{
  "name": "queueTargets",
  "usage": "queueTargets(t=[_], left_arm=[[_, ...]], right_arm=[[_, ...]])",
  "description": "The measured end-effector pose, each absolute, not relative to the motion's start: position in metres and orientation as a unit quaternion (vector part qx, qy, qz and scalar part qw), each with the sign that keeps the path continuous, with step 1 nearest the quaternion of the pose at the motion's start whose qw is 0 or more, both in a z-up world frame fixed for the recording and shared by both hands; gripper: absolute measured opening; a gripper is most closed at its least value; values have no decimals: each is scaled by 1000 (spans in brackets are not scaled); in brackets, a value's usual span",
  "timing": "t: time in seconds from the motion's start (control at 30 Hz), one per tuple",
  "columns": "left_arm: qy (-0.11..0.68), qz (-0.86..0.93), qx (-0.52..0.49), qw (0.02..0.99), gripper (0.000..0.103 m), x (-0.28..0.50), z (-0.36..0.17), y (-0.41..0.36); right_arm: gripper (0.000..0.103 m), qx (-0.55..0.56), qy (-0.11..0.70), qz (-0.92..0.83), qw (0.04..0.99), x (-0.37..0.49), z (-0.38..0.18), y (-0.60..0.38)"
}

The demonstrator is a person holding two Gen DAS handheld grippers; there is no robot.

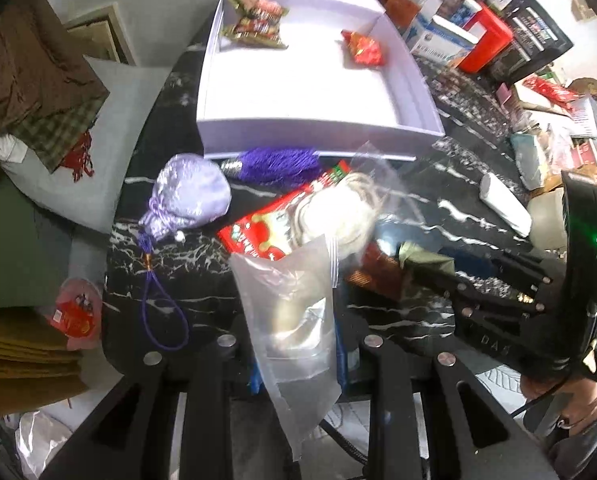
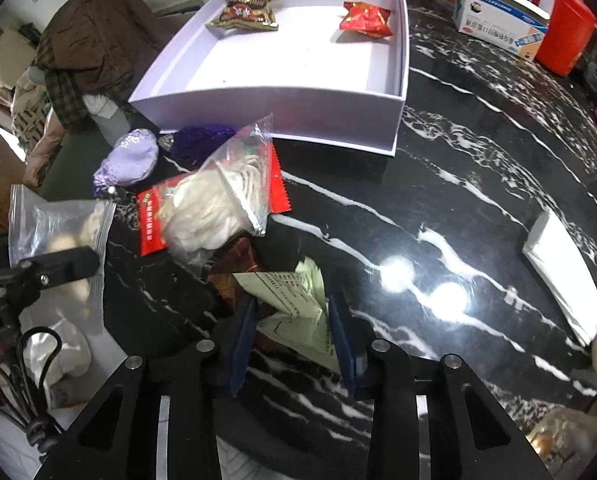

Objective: Organize soft objects
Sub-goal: 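Grasp the clear zip bag with the left tool while the right tool grasps the green paper packet, then lift both held packets and carry them toward the white box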

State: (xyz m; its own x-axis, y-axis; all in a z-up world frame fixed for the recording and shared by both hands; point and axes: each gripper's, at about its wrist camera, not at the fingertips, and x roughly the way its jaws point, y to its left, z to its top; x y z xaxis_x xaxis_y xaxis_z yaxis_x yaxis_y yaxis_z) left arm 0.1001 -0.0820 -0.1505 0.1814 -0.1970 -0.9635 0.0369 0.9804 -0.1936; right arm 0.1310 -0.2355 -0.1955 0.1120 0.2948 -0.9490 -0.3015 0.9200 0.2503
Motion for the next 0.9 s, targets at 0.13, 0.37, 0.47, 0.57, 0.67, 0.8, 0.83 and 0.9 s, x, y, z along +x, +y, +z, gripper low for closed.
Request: queueTargets(t=[0.13,0.37,0.47,0.57,0.67,0.8,0.83,0.9], left_arm=[[618,-81,-62,779,26,96,-132,-88],[585,-85,-62,804,26,87,-95,-92],[573,-86,-63,813,26,81,-80,-95],[558,-86,-63,823,26,75,-65,-96],[541,-82,-59,835,26,70,-49,-98],[518,-80,-58,850,26,64,-29,-100],[512,-81,-55,853,26,62,-24,-101],[504,-80,-50,859,26,60,-17,-102]], right_arm=[[33,19,623,204,755,123,-178,-245],[33,34,600,202,773,107,-147,-257],[33,37,588,203,782,104,-130,-259],[33,41,574,207,791,99,-114,-257],[33,38,558,212,802,93,-95,-256],[33,31,531,220,817,83,-69,-253],[33,30,527,222,820,82,-64,-253],[33,25,514,227,827,79,-52,-251]])
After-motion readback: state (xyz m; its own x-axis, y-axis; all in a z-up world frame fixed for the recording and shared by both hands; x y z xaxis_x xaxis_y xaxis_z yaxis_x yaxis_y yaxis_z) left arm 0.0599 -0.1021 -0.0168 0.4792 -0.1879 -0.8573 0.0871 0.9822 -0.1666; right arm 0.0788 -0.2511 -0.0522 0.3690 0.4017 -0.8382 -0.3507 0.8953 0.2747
